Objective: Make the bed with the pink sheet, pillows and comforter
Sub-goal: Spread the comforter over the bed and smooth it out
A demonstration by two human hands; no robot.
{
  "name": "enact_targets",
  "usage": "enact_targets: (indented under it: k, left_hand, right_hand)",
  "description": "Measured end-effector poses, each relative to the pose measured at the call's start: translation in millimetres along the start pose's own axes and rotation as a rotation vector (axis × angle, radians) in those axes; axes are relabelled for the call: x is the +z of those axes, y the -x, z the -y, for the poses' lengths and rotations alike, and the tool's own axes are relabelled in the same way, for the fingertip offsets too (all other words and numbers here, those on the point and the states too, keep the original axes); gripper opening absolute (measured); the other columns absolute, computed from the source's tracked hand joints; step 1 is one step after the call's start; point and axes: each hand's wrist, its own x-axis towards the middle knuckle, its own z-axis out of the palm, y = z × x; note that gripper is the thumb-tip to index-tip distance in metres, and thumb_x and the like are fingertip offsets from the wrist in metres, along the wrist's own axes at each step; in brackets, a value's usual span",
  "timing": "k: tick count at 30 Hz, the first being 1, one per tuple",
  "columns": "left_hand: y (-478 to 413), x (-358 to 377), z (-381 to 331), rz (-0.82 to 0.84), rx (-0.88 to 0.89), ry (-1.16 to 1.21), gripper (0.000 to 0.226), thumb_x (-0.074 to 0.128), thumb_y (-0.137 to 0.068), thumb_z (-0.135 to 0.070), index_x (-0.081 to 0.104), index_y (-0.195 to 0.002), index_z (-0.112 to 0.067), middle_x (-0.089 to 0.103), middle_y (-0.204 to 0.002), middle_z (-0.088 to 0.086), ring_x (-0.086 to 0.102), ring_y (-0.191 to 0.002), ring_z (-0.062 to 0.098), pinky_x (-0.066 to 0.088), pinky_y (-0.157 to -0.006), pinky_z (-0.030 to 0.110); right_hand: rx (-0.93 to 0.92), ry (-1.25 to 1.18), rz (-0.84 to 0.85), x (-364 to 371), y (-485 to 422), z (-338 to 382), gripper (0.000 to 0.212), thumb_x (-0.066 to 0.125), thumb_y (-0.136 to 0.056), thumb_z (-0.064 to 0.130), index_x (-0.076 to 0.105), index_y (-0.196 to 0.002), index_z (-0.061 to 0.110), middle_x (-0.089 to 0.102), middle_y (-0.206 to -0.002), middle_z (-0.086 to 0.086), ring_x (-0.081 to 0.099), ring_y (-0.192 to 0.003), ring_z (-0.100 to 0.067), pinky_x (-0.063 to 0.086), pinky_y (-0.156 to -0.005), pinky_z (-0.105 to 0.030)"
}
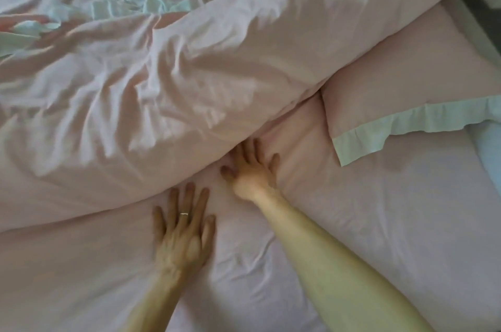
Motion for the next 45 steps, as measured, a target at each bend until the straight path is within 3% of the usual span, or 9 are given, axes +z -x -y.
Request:
enact_targets:
  k: [6, 11, 16, 19, 24, 29, 32, 39, 45]
  left_hand:
    - [0.3, -3.5, -5.9, 0.061, 0.024, 0.037, 0.063, 0.027, -0.093, -0.049, 0.02, -0.153, -0.032, 0.01, -0.163, -0.001, 0.004, -0.149, 0.031, 0.002, -0.115, 0.061]
    - [8.6, -5.7, -55.5, 0.112, 0.287, 0.073, 0.057, 0.032, -0.093, -0.05, 0.036, -0.148, -0.034, 0.022, -0.16, 0.002, 0.013, -0.148, 0.029, 0.005, -0.114, 0.061]
    - [67.6, 17.7, -116.1, 0.146, 0.366, 0.065, 0.063, 0.03, -0.094, -0.058, 0.023, -0.152, -0.035, 0.009, -0.163, -0.003, 0.003, -0.15, 0.026, 0.005, -0.115, 0.06]
    - [93.5, 28.1, -125.9, 0.128, 0.307, 0.01, 0.07, 0.031, -0.091, -0.062, 0.017, -0.154, -0.034, 0.007, -0.163, -0.004, 0.001, -0.15, 0.026, 0.002, -0.115, 0.061]
    - [125.6, 28.0, -140.7, 0.211, 0.278, -0.037, 0.074, 0.033, -0.086, -0.066, 0.027, -0.151, -0.031, 0.018, -0.161, 0.005, 0.009, -0.149, 0.034, 0.0, -0.111, 0.068]
    - [195.1, 27.8, -156.0, 0.26, 0.638, -0.106, 0.085, 0.054, -0.076, -0.067, 0.026, -0.151, -0.037, 0.025, -0.159, 0.004, 0.015, -0.147, 0.037, 0.009, -0.106, 0.074]
    - [209.0, 15.2, -161.8, 0.265, 0.786, -0.13, 0.079, 0.053, -0.081, -0.061, 0.023, -0.151, -0.041, 0.02, -0.161, -0.002, 0.022, -0.146, 0.024, 0.007, -0.115, 0.059]
    - [172.1, 9.7, -122.4, 0.161, -0.154, -0.042, 0.068, 0.021, -0.092, -0.067, -0.005, -0.151, -0.045, -0.015, -0.161, -0.007, -0.019, -0.148, 0.02, -0.013, -0.114, 0.059]
    - [290.4, 18.2, -78.4, 0.331, -0.143, -0.053, 0.071, 0.043, -0.087, -0.054, 0.022, -0.152, -0.036, 0.016, -0.162, -0.001, 0.015, -0.148, 0.025, 0.025, -0.106, 0.064]
  right_hand:
    - [0.847, -0.106, -0.076, 7.6, 162.8, -202.6, 0.099, -0.007, -0.065, 0.096, -0.009, -0.152, 0.048, -0.022, -0.162, 0.012, -0.02, -0.15, -0.022, -0.004, -0.111, -0.072]
    - [1.318, -0.365, -0.036, -5.4, 217.4, -241.8, 0.099, 0.018, -0.082, 0.086, -0.005, -0.157, 0.025, -0.015, -0.163, -0.013, -0.013, -0.148, -0.042, -0.003, -0.112, -0.072]
    - [0.504, -0.065, -0.291, 14.9, 169.4, -155.9, 0.073, 0.031, -0.094, 0.063, 0.016, -0.157, 0.028, 0.002, -0.166, -0.008, -0.005, -0.152, -0.031, 0.0, -0.116, -0.065]
    - [0.132, 0.058, -0.168, 34.2, 168.4, -147.6, 0.069, 0.024, -0.094, 0.068, 0.002, -0.155, 0.044, -0.01, -0.165, 0.005, -0.017, -0.151, -0.021, -0.008, -0.117, -0.061]
    - [0.661, 0.006, -0.065, 58.2, 282.9, -275.1, 0.085, -0.006, -0.077, 0.088, -0.026, -0.147, 0.046, -0.037, -0.157, 0.006, -0.036, -0.143, -0.022, -0.005, -0.113, -0.07]
    - [1.055, -0.242, -0.058, 27.6, 325.5, -320.3, 0.099, 0.02, -0.084, 0.082, -0.008, -0.157, 0.021, -0.017, -0.163, -0.012, -0.015, -0.149, -0.037, -0.002, -0.114, -0.069]
    - [0.646, -0.103, -0.211, 21.9, 303.2, -289.7, 0.087, 0.032, -0.094, 0.064, 0.003, -0.158, 0.013, -0.011, -0.164, -0.013, -0.01, -0.151, -0.033, 0.0, -0.116, -0.062]
    - [-0.186, 0.145, -0.071, 55.3, 252.7, -195.9, 0.089, 0.034, -0.083, 0.081, -0.009, -0.153, 0.046, -0.027, -0.162, -0.003, -0.028, -0.146, -0.035, -0.015, -0.109, -0.069]
    - [-0.861, 0.434, 0.165, 89.1, 304.3, -174.8, 0.059, 0.067, -0.045, 0.054, 0.067, -0.104, 0.054, 0.039, -0.156, -0.003, 0.029, -0.143, -0.031, 0.012, -0.109, -0.067]
